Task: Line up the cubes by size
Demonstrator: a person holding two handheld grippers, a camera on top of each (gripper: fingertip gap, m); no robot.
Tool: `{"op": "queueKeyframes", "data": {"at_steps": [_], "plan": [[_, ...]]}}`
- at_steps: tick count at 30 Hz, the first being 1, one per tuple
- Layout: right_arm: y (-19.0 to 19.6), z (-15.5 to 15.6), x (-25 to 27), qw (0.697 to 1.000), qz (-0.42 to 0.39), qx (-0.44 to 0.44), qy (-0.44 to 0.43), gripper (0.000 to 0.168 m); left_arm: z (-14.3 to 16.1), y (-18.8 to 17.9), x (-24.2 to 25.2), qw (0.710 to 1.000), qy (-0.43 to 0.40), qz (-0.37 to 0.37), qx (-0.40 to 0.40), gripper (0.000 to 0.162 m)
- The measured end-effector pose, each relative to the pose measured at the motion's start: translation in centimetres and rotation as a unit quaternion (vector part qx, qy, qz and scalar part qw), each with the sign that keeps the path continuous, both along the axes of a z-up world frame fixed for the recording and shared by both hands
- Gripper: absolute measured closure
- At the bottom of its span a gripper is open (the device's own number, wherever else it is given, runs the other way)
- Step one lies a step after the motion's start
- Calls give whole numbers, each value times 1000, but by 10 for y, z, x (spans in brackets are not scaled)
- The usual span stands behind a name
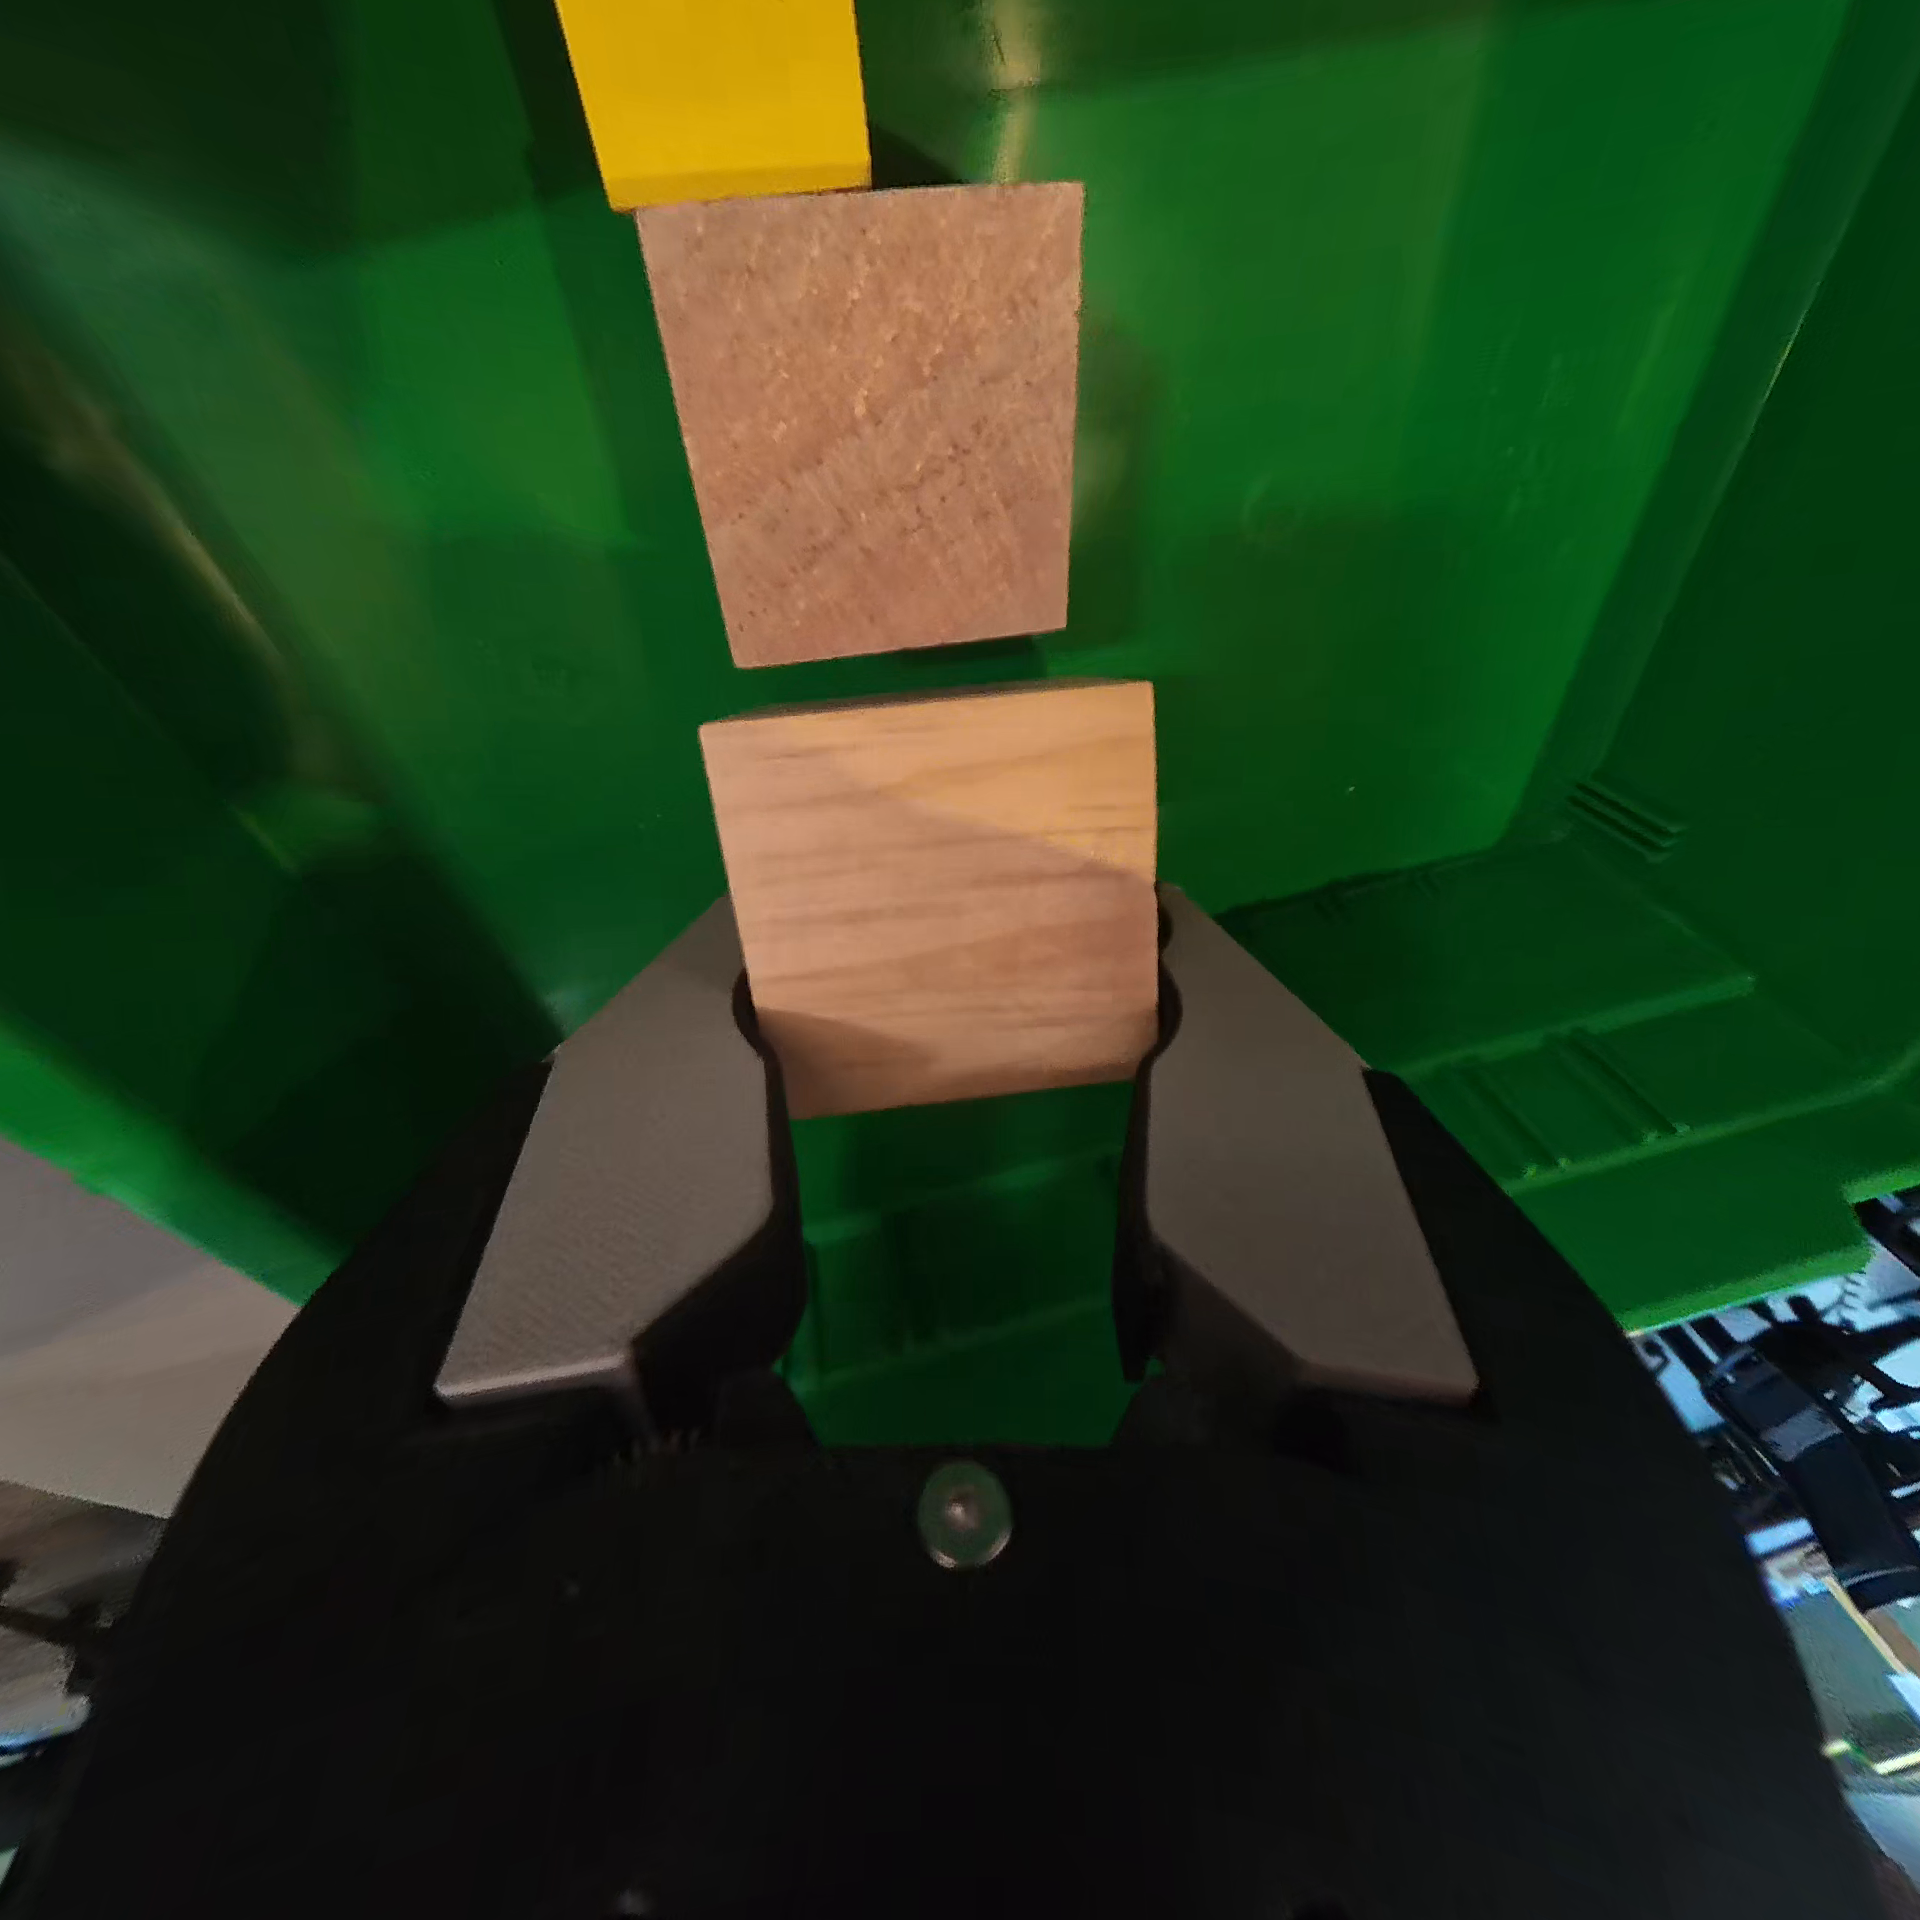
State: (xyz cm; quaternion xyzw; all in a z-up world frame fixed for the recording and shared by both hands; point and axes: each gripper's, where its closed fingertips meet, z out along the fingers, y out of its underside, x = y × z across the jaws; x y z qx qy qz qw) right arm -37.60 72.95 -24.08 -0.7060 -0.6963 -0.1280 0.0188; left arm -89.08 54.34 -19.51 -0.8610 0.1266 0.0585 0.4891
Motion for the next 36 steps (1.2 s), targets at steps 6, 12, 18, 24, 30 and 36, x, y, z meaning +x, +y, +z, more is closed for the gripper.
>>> {"op": "queueKeyframes", "data": {"at_steps": [6,12,18,24,30,36], "plan": [[-5,-5,5,1000,-15,-14,17,99,26,-10,-6,999,-17,12,45,157],[-1,-4,-9,999,-3,11,36,98,42,-18,-15,996,-40,28,71,156],[-3,31,-5,993,-22,62,100,86,59,-37,-13,990,-87,25,112,157],[-64,104,-85,864,-158,131,459,62,76,-55,-10,982,-116,26,149,157],[-120,62,-142,796,-268,86,537,110,101,-61,0,978,-109,31,174,157],[-114,54,-157,795,-299,189,492,153,153,-77,58,972,-106,-19,210,157]]}}
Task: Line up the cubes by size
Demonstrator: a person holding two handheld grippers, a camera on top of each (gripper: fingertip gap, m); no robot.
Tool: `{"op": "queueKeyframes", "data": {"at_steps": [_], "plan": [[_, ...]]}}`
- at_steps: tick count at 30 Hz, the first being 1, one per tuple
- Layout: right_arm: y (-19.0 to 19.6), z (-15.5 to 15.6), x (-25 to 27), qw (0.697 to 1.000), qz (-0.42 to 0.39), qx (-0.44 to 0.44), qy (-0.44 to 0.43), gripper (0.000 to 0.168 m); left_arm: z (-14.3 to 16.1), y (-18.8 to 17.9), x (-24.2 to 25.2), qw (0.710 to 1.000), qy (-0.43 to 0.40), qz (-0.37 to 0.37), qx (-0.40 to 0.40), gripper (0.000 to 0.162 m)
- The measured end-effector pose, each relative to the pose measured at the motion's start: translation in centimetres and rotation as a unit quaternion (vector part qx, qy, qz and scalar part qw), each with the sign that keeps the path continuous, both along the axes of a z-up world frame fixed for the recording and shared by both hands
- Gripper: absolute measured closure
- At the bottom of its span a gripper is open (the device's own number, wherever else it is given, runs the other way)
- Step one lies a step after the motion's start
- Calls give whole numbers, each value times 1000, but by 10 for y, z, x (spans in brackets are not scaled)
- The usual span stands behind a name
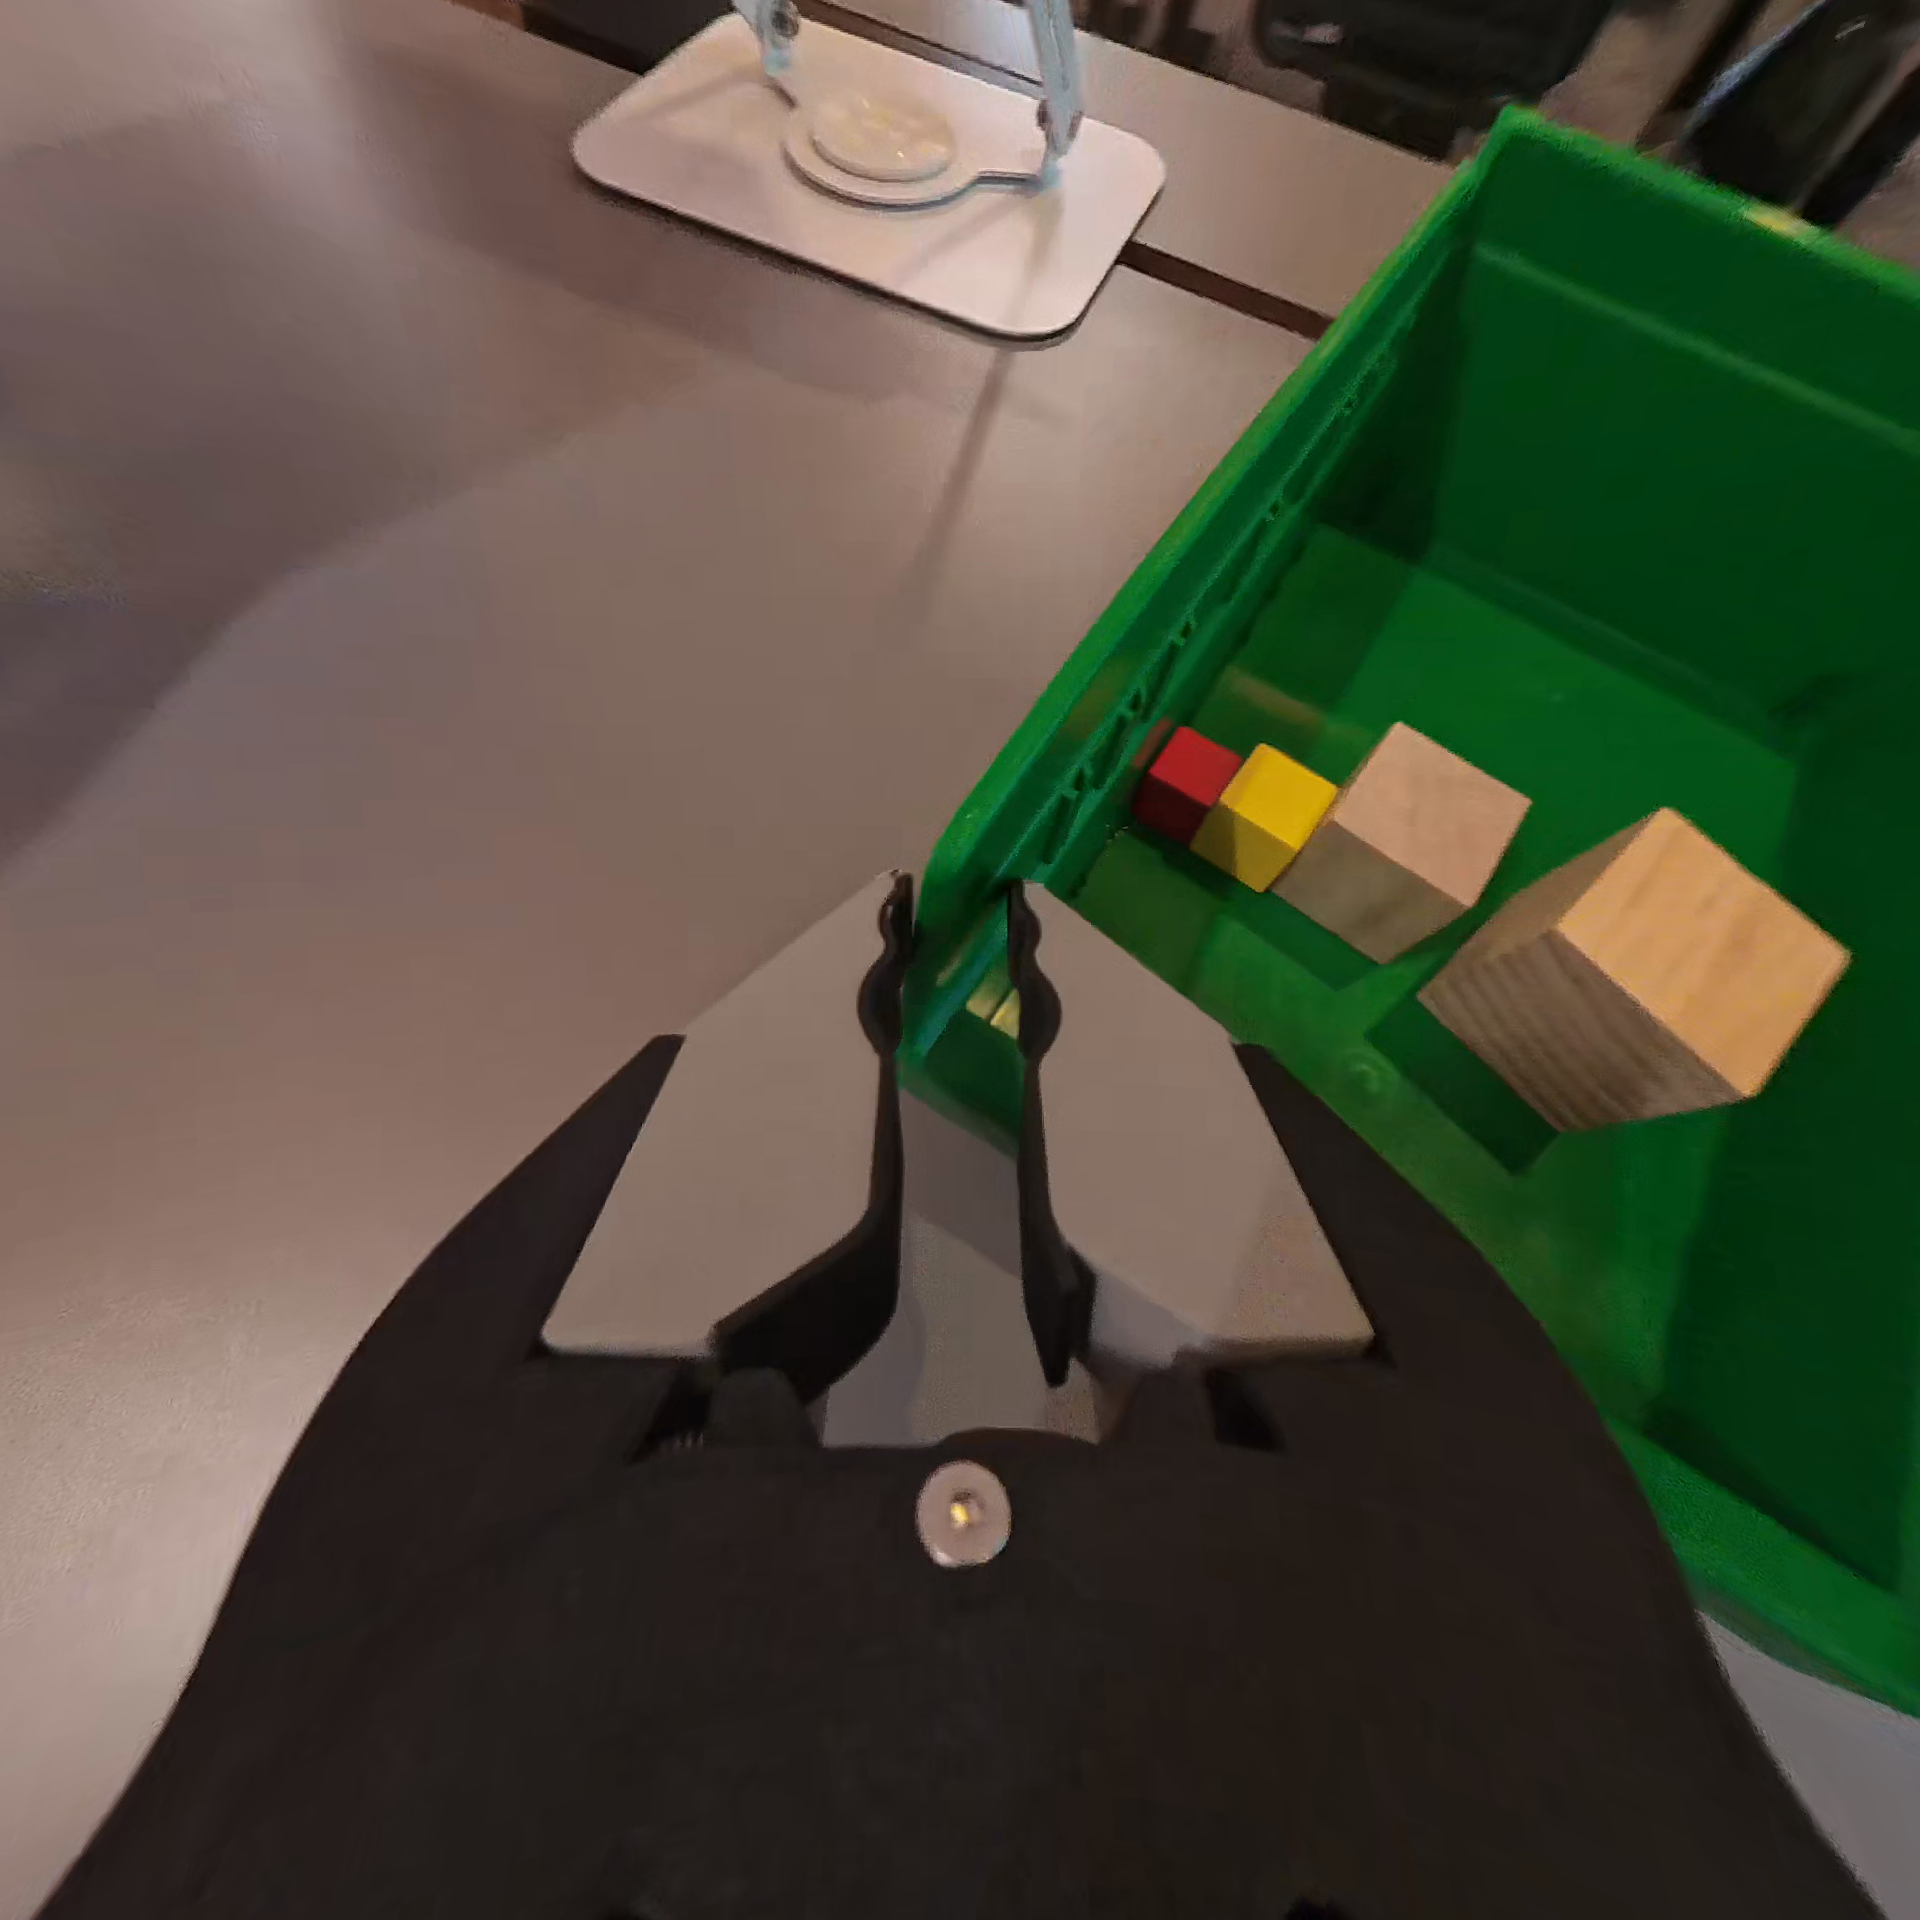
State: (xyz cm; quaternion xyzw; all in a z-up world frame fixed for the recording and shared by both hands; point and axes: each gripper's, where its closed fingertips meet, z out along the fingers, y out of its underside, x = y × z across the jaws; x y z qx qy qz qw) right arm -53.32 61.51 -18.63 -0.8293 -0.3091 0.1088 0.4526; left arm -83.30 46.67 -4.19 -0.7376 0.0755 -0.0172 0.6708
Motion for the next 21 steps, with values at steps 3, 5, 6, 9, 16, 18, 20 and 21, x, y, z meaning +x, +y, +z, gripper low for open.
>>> {"op": "queueKeyframes", "data": {"at_steps": [3,5,6,9,16,18,20,21], "plan": [[-20,1,-35,1000,2,14,-5,154,30,-3,50,999,6,-39,23,157],[-39,1,-69,1000,17,8,23,151,49,-4,90,997,-1,-75,34,156],[-48,1,-87,999,23,11,31,150,59,-6,111,995,-6,-94,39,157],[-75,1,-144,997,41,18,58,150,86,-13,172,988,-12,-143,48,156],[-137,3,-273,990,93,6,109,149,101,-23,298,981,-7,-190,28,156],[-147,2,-305,989,103,-4,102,149,83,-18,331,982,-5,-189,8,156],[-154,3,-330,990,110,-15,90,149,54,-9,360,983,-1,-183,-20,156],[-158,3,-339,990,112,-18,84,149,36,-3,373,983,5,-180,-38,156]]}}
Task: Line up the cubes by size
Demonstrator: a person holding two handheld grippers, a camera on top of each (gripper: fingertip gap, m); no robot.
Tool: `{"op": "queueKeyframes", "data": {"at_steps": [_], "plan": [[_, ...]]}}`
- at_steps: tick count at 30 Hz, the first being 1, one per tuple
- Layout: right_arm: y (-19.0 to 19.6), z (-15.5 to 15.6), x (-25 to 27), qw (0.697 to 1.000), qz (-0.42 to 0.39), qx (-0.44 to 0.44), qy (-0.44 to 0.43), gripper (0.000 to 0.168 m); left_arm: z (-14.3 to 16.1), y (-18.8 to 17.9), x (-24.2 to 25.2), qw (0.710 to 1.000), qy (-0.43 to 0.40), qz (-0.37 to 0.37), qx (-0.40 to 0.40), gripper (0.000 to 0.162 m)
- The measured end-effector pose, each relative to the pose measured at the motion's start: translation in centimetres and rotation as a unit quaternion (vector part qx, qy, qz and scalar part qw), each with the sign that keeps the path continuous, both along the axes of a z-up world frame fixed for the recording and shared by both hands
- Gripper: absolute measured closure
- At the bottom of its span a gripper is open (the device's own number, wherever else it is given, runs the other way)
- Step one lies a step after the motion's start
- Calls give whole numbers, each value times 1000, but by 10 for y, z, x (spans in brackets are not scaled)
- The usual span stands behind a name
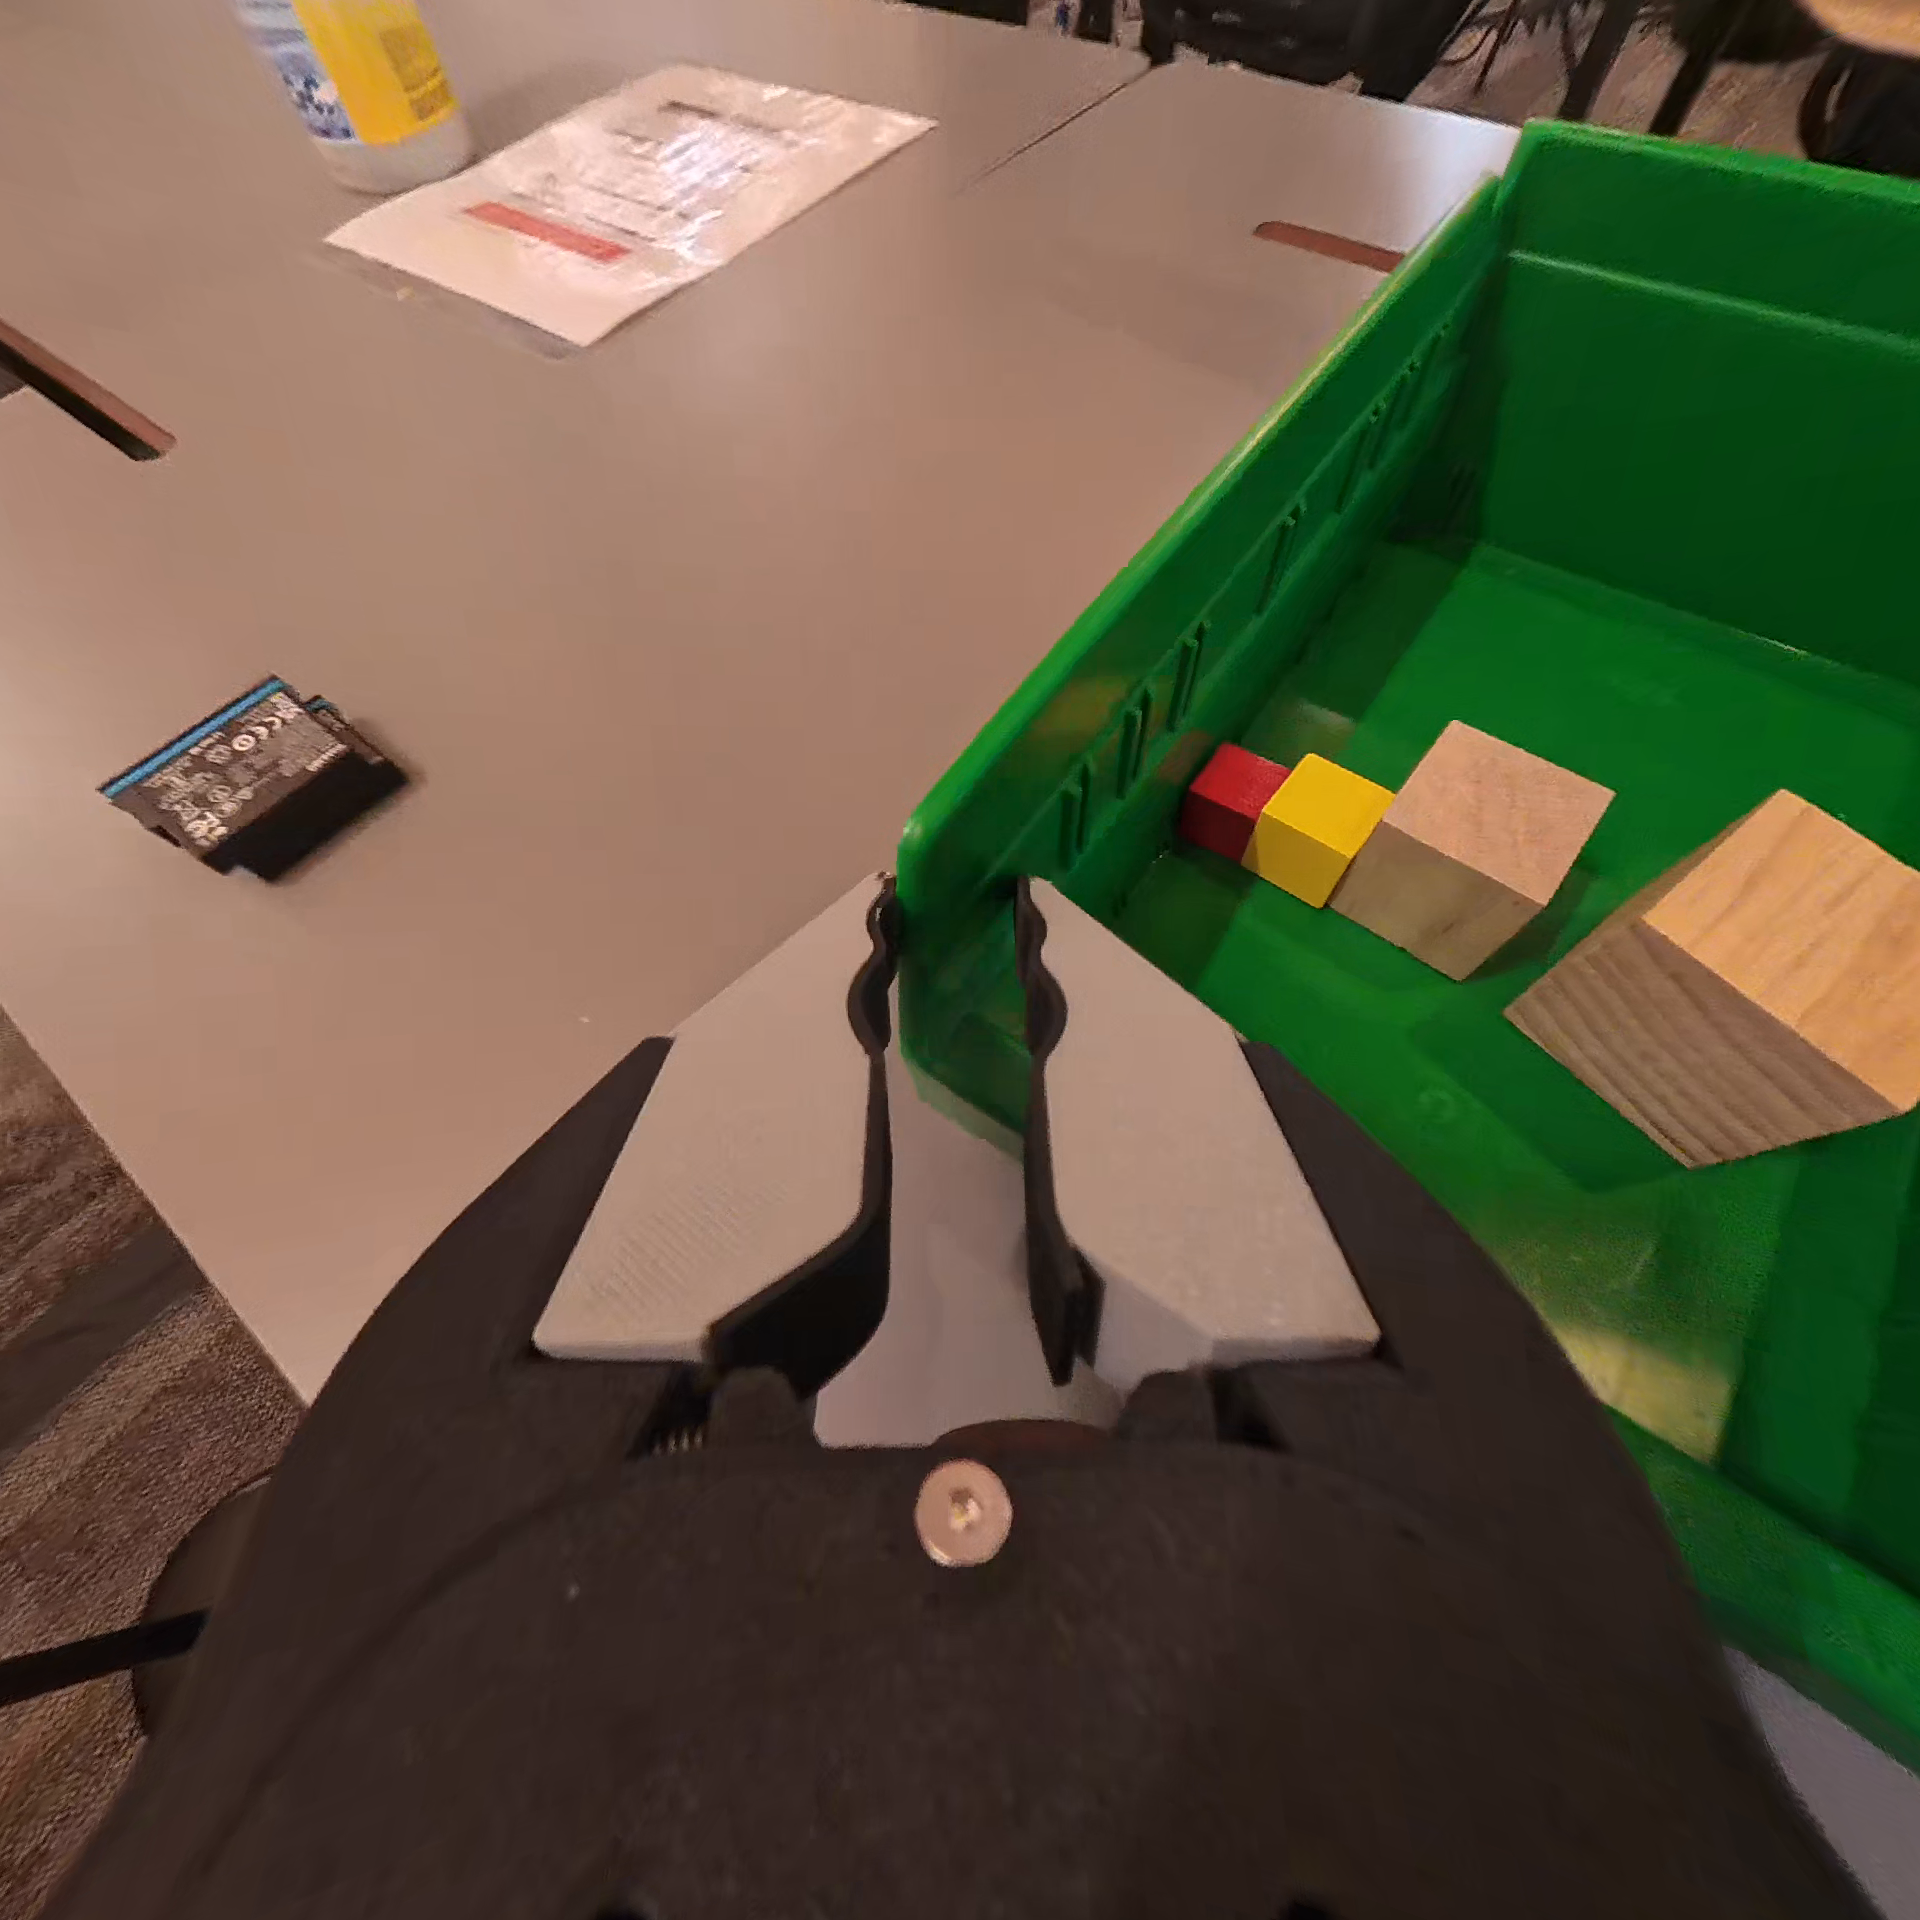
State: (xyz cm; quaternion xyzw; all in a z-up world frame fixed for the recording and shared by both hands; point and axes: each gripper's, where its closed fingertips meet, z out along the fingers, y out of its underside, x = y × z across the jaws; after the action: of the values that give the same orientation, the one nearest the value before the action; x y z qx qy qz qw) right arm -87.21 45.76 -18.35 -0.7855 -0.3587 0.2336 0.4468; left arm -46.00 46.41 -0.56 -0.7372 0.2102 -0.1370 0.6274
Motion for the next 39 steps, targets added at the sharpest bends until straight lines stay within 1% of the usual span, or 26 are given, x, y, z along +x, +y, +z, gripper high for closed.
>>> {"op": "queueKeyframes", "data": {"at_steps": [3,6,7,8,10,12,13,15,16,17,19,20,21,23,24,26,27,28,30,31,33,35,36,37,38,39], "plan": [[-16,14,-12,1000,20,16,15,155,-59,21,26,998,32,10,-58,156],[-25,25,0,998,29,42,34,155,-109,39,33,991,33,33,-128,155],[-25,27,7,998,28,45,42,156,-118,45,33,989,27,43,-135,154],[-26,28,13,997,33,39,57,155,-124,49,34,990,42,50,-123,158],[-30,34,23,994,48,22,92,152,-143,54,36,986,113,68,-97,158],[-33,36,32,992,62,21,106,149,-152,53,48,985,140,52,-84,158],[-35,35,36,992,71,19,105,144,-149,51,51,984,149,54,-79,143],[-41,32,44,991,94,14,96,140,-124,37,58,987,153,34,-48,142],[-42,29,51,991,102,14,83,136,-105,22,63,990,140,5,-27,137],[-42,26,59,992,108,14,68,132,-86,3,63,991,129,-29,-11,128],[-39,26,85,992,114,13,50,128,-49,-39,43,992,99,-73,22,110],[-34,30,101,993,107,20,50,128,-32,-60,24,993,74,-89,30,100],[-28,34,118,994,98,23,49,128,-18,-80,1,993,48,-104,37,95],[-19,38,156,995,90,20,34,125,3,-109,-59,993,8,-104,54,100],[-15,38,176,996,89,19,21,121,9,-117,-91,994,0,-94,62,101],[-1,33,219,997,68,14,-13,117,4,-124,-155,996,12,-62,65,111],[8,29,239,998,50,8,-37,117,-7,-121,-184,997,30,-46,52,113],[18,23,256,998,32,0,-63,116,-25,-116,-207,997,53,-39,27,115],[32,8,277,993,16,-36,-114,111,-75,-95,-242,992,113,-36,-53,111],[38,1,280,989,15,-56,-137,109,-100,-80,-256,984,148,-29,-93,101],[49,-10,278,980,14,-75,-183,110,-141,-44,-278,966,222,-3,-132,98],[63,-25,275,968,8,-83,-238,112,-180,-14,-294,937,304,16,-170,95],[69,-34,276,959,4,-85,-269,115,-197,-2,-301,920,343,23,-187,95],[72,-43,277,950,11,-92,-297,125,-213,6,-307,905,374,26,-203,102],[71,-52,277,942,26,-102,-317,145,-225,11,-311,892,396,24,-216,120],[72,-57,278,938,37,-100,-331,147,-230,15,-313,885,411,23,-218,121]]}}
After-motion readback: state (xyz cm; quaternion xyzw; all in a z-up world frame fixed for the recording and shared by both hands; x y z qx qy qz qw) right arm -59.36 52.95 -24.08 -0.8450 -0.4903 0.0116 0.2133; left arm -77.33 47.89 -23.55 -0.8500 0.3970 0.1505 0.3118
